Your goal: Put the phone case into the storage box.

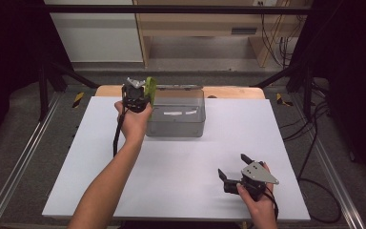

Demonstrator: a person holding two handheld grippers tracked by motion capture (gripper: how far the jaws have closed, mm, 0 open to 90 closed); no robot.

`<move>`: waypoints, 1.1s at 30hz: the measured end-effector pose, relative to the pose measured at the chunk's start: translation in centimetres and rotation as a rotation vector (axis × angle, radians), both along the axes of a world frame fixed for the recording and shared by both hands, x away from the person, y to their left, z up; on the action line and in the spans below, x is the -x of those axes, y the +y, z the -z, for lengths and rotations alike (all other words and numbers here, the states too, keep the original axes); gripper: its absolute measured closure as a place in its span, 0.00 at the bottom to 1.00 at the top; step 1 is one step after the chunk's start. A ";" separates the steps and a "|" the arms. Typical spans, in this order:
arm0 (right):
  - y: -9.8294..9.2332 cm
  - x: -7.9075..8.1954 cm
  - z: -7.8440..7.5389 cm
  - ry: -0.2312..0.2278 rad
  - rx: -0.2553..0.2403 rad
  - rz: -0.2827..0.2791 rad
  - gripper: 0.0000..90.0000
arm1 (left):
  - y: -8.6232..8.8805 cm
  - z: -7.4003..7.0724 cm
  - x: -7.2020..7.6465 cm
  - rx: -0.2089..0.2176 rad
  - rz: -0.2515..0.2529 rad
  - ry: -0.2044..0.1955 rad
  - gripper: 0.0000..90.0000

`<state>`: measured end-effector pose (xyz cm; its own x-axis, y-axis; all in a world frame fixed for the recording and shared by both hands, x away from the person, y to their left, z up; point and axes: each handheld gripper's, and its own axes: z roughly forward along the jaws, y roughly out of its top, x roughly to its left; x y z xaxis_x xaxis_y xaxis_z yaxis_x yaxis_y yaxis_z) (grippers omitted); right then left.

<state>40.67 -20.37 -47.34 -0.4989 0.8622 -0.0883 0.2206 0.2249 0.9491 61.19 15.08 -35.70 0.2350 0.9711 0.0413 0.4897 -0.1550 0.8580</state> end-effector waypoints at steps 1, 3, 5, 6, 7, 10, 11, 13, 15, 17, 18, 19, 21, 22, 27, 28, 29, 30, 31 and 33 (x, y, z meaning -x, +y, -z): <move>0.0 0.0 0.0 0.000 0.000 -0.002 0.05 | -0.1 0.1 0.0 0.005 0.001 0.003 0.86; 0.1 0.0 0.0 -0.001 0.002 -0.005 0.05 | -0.1 0.1 -0.1 0.002 0.002 0.006 0.86; 0.2 0.0 0.0 0.002 0.006 -0.007 0.05 | -0.2 0.2 -0.1 0.004 -0.001 0.010 0.86; 0.2 0.1 0.0 0.004 0.008 -0.008 0.05 | -0.2 0.2 -0.1 0.004 -0.001 0.014 0.86; 0.2 0.1 0.0 0.004 0.008 -0.008 0.05 | -0.2 0.3 -0.2 0.007 -0.003 0.016 0.86; 0.2 0.0 0.1 0.004 0.012 -0.007 0.05 | -0.2 0.4 -0.3 0.000 -0.001 0.024 0.86; 0.2 0.0 0.1 0.002 0.012 -0.008 0.05 | -0.2 0.5 -0.4 -0.003 -0.001 0.028 0.86; 0.2 0.0 0.1 0.003 0.013 -0.007 0.05 | -0.3 0.7 -0.5 -0.007 -0.001 0.033 0.86; 0.1 0.0 0.1 0.003 0.014 -0.006 0.05 | -0.3 0.8 -0.6 -0.007 -0.001 0.036 0.86; 0.1 0.0 0.1 0.003 0.011 -0.005 0.05 | -0.3 0.9 -0.7 -0.007 -0.002 0.043 0.86; 0.1 0.0 0.1 0.004 0.012 -0.005 0.05 | -0.3 0.9 -0.7 -0.005 -0.003 0.044 0.86; 0.1 0.0 0.1 0.005 0.013 -0.005 0.05 | -0.2 0.9 -0.7 -0.003 -0.002 0.045 0.86; 0.1 0.0 0.1 0.007 0.012 -0.006 0.05 | -0.1 1.0 -0.8 0.000 -0.005 0.049 0.86; 0.2 0.0 0.1 0.008 0.013 -0.006 0.05 | -0.1 1.0 -0.9 0.002 -0.005 0.051 0.86; 0.2 0.0 0.1 0.011 0.014 -0.005 0.05 | -0.1 1.2 -1.0 0.002 -0.005 0.061 0.86; 0.1 0.0 0.1 0.012 0.015 -0.005 0.05 | -0.1 1.2 -1.0 0.002 -0.004 0.064 0.86; 0.1 0.0 0.1 0.012 0.014 -0.005 0.05 | -0.1 1.2 -1.0 0.000 -0.004 0.065 0.86; 0.1 0.0 0.1 0.012 0.013 -0.005 0.05 | -0.1 1.2 -1.1 0.000 -0.004 0.065 0.86; 0.1 0.0 0.1 0.012 0.014 -0.005 0.05 | -0.1 1.2 -1.1 -0.001 -0.004 0.065 0.86; 0.2 0.0 0.1 0.013 0.014 -0.006 0.05 | -0.2 1.3 -1.1 -0.011 -0.002 0.062 0.86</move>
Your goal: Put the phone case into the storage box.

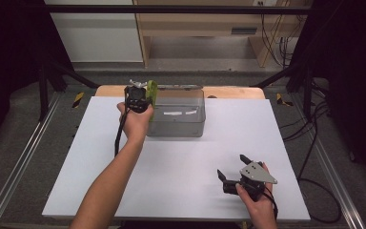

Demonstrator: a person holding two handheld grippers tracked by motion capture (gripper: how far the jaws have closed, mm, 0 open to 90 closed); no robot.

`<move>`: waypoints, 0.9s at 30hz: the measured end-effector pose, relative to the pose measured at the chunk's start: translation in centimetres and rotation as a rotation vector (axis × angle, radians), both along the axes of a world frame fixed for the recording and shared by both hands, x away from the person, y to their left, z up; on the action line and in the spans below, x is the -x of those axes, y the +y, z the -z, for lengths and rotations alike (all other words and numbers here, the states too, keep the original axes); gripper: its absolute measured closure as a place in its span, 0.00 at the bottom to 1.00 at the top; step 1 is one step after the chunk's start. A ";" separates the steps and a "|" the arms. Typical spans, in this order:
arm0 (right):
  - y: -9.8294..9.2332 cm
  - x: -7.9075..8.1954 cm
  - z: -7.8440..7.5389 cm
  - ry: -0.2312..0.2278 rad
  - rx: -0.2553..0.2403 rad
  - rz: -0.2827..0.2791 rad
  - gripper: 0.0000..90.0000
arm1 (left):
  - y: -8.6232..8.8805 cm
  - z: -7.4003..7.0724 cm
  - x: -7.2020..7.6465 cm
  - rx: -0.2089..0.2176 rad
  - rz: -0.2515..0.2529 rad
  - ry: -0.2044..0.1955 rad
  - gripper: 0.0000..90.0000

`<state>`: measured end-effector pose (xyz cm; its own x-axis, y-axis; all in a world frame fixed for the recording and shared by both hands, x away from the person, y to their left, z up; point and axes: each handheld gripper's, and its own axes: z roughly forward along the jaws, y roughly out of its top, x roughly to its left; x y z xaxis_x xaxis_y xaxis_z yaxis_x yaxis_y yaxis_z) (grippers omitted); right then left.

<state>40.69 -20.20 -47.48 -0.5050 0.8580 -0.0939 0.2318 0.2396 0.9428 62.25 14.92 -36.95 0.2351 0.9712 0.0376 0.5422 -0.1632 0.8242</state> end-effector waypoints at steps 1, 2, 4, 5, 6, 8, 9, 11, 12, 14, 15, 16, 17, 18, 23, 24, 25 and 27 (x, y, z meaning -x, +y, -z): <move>0.0 0.0 0.0 0.001 0.000 0.000 0.05 | 0.0 0.0 0.0 -0.001 0.002 0.001 0.86; 0.0 0.0 0.0 0.002 0.000 -0.001 0.05 | 0.0 0.1 0.0 -0.003 0.003 0.002 0.86; 0.0 0.0 0.0 0.001 0.002 -0.001 0.05 | -0.1 0.1 0.0 -0.012 0.006 0.003 0.86; 0.1 0.0 0.0 0.003 0.001 -0.001 0.05 | -0.1 0.1 0.0 -0.016 0.006 0.003 0.86; 0.1 0.0 0.0 0.003 0.001 -0.001 0.05 | -0.1 0.2 0.0 -0.015 0.005 0.003 0.86; 0.1 0.0 0.0 0.003 0.003 -0.001 0.05 | -0.1 0.2 -0.1 -0.012 0.004 0.004 0.86; 0.1 0.0 0.0 0.003 0.003 -0.001 0.05 | -0.1 0.2 -0.1 -0.011 0.004 0.006 0.86; 0.1 0.0 0.0 0.004 0.002 -0.001 0.05 | -0.1 0.2 -0.1 -0.010 0.004 0.009 0.86; 0.1 0.0 0.0 0.004 0.002 -0.001 0.05 | -0.1 0.3 -0.1 -0.010 0.005 0.010 0.86; 0.1 0.0 0.0 0.003 0.002 0.000 0.05 | -0.2 0.3 -0.1 -0.013 0.007 0.012 0.86; 0.1 0.0 0.0 0.004 0.003 0.000 0.05 | -0.2 0.3 -0.1 -0.014 0.007 0.012 0.86; 0.1 0.0 0.0 0.004 0.002 0.000 0.05 | -0.2 0.4 -0.1 -0.014 0.008 0.014 0.86; 0.1 0.0 0.0 0.004 0.003 0.000 0.05 | -0.3 0.5 -0.1 -0.013 0.008 0.016 0.86; 0.1 0.0 0.0 0.004 0.003 0.000 0.05 | -0.3 0.5 -0.1 -0.014 0.008 0.016 0.86; 0.1 0.0 0.0 0.006 0.003 -0.001 0.05 | -0.3 0.8 -0.1 -0.014 0.008 0.024 0.86; 0.1 0.0 0.0 0.006 0.003 -0.002 0.05 | -0.4 0.9 -0.1 -0.016 0.009 0.027 0.86; 0.1 0.0 0.1 0.007 0.005 -0.002 0.05 | -0.4 0.9 -0.2 -0.017 0.010 0.027 0.86; 0.1 0.0 0.1 0.008 0.004 -0.002 0.05 | -0.4 0.9 -0.2 -0.018 0.011 0.028 0.86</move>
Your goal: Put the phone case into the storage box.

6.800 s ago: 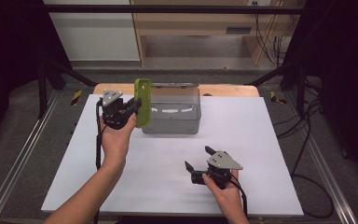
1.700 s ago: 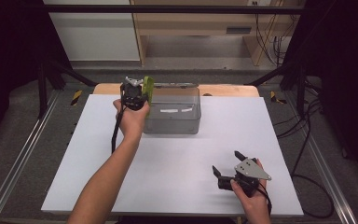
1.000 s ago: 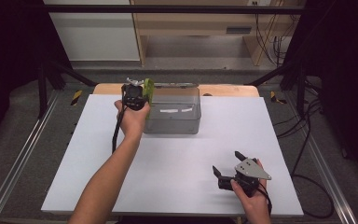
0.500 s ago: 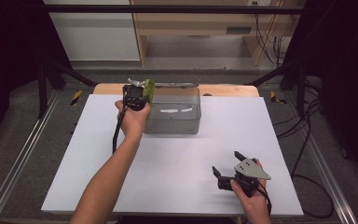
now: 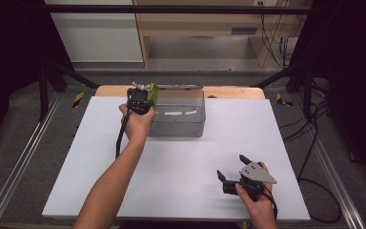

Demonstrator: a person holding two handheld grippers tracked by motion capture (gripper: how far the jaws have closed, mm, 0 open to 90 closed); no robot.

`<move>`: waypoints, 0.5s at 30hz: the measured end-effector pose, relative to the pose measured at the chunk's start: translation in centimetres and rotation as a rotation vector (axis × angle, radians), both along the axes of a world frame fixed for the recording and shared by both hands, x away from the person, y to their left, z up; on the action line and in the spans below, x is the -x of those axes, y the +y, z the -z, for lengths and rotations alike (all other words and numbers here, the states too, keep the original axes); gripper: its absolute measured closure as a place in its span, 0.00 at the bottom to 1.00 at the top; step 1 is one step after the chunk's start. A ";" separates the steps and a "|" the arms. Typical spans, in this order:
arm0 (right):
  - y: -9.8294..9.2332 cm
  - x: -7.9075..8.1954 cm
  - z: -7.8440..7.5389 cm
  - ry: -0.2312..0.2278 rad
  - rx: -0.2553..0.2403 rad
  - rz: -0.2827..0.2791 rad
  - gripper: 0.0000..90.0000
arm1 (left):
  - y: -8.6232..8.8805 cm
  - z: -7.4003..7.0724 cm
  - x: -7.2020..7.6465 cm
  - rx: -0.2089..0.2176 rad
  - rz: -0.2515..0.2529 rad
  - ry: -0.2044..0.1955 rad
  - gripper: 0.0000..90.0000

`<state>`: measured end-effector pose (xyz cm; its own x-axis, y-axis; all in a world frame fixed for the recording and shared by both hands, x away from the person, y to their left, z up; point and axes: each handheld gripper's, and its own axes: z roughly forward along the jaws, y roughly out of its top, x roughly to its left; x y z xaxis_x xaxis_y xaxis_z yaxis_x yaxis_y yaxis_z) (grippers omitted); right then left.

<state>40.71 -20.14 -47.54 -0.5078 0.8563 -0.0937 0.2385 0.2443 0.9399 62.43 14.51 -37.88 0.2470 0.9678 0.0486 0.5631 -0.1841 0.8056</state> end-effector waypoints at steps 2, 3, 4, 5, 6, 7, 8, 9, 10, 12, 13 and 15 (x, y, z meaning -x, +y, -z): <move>0.0 0.0 0.0 0.001 0.000 0.000 0.05 | 0.0 0.0 0.0 0.000 -0.001 0.001 0.86; 0.0 0.0 0.0 0.001 0.000 0.000 0.05 | 0.0 0.1 0.0 0.000 -0.001 0.002 0.86; 0.0 0.0 0.0 0.002 0.000 0.000 0.05 | 0.0 0.1 -0.1 0.000 0.000 0.003 0.86; 0.0 0.0 0.0 0.002 0.000 0.000 0.05 | 0.0 0.1 -0.1 0.000 0.000 0.003 0.86; 0.0 0.0 0.0 0.004 -0.001 0.000 0.05 | 0.0 0.1 -0.1 -0.001 0.001 0.005 0.86; 0.0 0.0 0.0 0.002 0.001 0.000 0.05 | 0.0 0.2 -0.1 -0.002 0.002 0.006 0.86; 0.0 0.0 0.0 0.003 0.001 0.000 0.05 | 0.0 0.2 -0.1 -0.001 0.002 0.007 0.86; 0.0 0.0 0.0 0.003 0.001 0.000 0.05 | 0.0 0.3 -0.1 -0.003 0.004 0.008 0.86; 0.0 0.0 0.0 0.002 0.001 0.000 0.05 | 0.0 0.3 -0.1 -0.004 0.004 0.010 0.86; 0.1 0.0 0.0 0.003 0.002 0.000 0.05 | -0.1 0.4 -0.1 -0.003 0.004 0.012 0.86; 0.1 0.0 0.0 0.004 0.001 -0.001 0.05 | -0.1 0.4 -0.1 -0.003 0.003 0.013 0.86; 0.1 0.0 0.0 0.004 0.002 -0.001 0.05 | -0.1 0.5 -0.1 -0.002 0.004 0.014 0.86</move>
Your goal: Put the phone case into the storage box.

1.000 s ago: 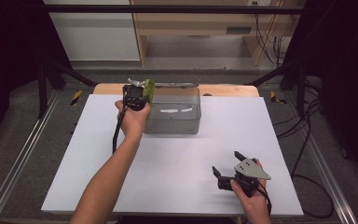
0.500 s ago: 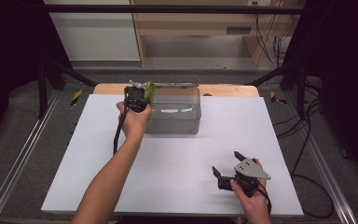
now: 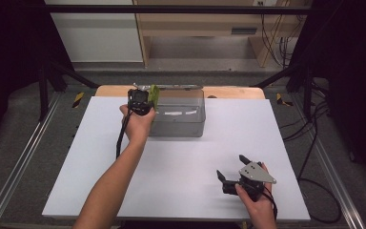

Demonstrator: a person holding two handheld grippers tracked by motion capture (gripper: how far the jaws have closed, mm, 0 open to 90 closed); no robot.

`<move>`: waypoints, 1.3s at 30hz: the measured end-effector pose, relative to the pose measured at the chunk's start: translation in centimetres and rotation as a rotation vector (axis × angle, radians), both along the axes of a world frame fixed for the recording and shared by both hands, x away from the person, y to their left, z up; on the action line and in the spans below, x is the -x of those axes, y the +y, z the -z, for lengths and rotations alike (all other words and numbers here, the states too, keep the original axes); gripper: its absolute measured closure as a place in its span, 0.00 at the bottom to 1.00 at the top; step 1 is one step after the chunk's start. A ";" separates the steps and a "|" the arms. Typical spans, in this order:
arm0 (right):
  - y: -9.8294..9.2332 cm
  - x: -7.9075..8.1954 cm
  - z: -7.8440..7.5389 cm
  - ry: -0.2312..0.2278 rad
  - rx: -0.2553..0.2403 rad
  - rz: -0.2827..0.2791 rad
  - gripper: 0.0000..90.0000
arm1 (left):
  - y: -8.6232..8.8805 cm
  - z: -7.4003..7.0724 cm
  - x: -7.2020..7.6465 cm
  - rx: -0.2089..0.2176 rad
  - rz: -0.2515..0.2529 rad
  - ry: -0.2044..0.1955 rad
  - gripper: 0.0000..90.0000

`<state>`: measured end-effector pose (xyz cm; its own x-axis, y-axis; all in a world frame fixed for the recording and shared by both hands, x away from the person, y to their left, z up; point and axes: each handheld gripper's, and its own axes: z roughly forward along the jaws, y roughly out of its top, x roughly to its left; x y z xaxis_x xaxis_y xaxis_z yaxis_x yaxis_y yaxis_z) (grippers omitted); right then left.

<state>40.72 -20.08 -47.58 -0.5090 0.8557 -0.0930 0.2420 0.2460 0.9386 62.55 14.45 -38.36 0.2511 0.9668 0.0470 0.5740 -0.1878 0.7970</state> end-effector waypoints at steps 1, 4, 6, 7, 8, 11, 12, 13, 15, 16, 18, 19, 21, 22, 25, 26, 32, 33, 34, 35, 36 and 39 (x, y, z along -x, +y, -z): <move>0.0 0.0 0.0 0.000 0.000 0.000 0.05 | 0.0 0.0 0.0 0.001 0.000 0.001 0.86; 0.0 0.0 0.0 0.000 0.000 -0.001 0.05 | 0.0 0.1 0.0 0.002 0.000 0.002 0.86; 0.0 0.0 0.0 0.000 0.000 -0.001 0.05 | 0.0 0.2 0.0 0.005 0.000 0.005 0.86; 0.0 0.0 0.0 0.000 0.000 -0.001 0.05 | 0.0 0.2 0.0 0.004 0.001 0.005 0.86; 0.0 0.0 0.0 0.000 0.000 -0.001 0.05 | 0.0 0.2 -0.1 0.004 0.001 0.006 0.86; 0.0 0.0 0.0 0.001 0.000 -0.001 0.05 | -0.1 0.2 -0.1 0.004 0.002 0.010 0.86; 0.0 0.0 0.0 0.001 0.001 -0.002 0.05 | -0.1 0.3 -0.1 0.005 0.002 0.011 0.86; 0.0 0.0 0.0 0.001 0.001 -0.002 0.05 | -0.1 0.3 -0.1 0.006 0.002 0.013 0.86; 0.0 0.0 0.0 0.001 0.001 -0.001 0.05 | -0.1 0.4 -0.2 0.003 0.004 0.016 0.86; 0.0 0.0 0.0 0.001 0.001 0.000 0.05 | -0.2 0.5 -0.2 0.005 0.004 0.017 0.86; 0.0 0.0 0.0 -0.001 0.000 0.000 0.05 | -0.3 0.6 -0.2 0.007 0.005 0.021 0.86; 0.0 0.0 0.0 0.000 0.000 0.000 0.05 | -0.3 0.7 -0.2 0.006 0.006 0.022 0.86; 0.0 0.0 0.0 0.001 0.001 0.000 0.05 | -0.4 0.7 -0.3 0.007 0.006 0.025 0.86; 0.0 0.0 0.0 0.001 0.000 0.000 0.05 | -0.4 0.8 -0.3 0.008 0.006 0.027 0.86; 0.0 0.0 0.0 0.003 0.000 0.000 0.05 | -0.5 0.9 -0.3 0.008 0.007 0.032 0.86; 0.0 0.0 0.0 0.003 -0.001 0.000 0.05 | -0.5 1.0 -0.4 0.009 0.007 0.035 0.86; 0.0 0.0 0.0 0.006 -0.001 -0.001 0.05 | -0.5 1.1 -0.5 0.012 0.001 0.044 0.86; 0.0 0.0 0.0 0.006 0.000 -0.002 0.05 | -0.4 1.1 -0.5 0.011 0.000 0.046 0.86; 0.1 -0.1 0.0 0.007 0.000 -0.002 0.05 | -0.4 1.2 -0.6 0.012 -0.001 0.047 0.86; 0.1 -0.1 0.1 0.007 0.000 -0.002 0.05 | -0.3 1.2 -0.6 0.011 -0.002 0.048 0.86; 0.1 -0.1 0.1 0.007 0.001 -0.003 0.05 | -0.3 1.2 -0.6 0.011 -0.003 0.049 0.86; 0.1 -0.1 0.1 0.008 0.003 -0.004 0.05 | -0.2 1.3 -0.7 0.015 -0.004 0.054 0.86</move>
<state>40.77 -19.95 -47.64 -0.5132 0.8533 -0.0918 0.2480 0.2498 0.9360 63.23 14.26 -39.68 0.2489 0.9683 0.0194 0.6168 -0.1739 0.7676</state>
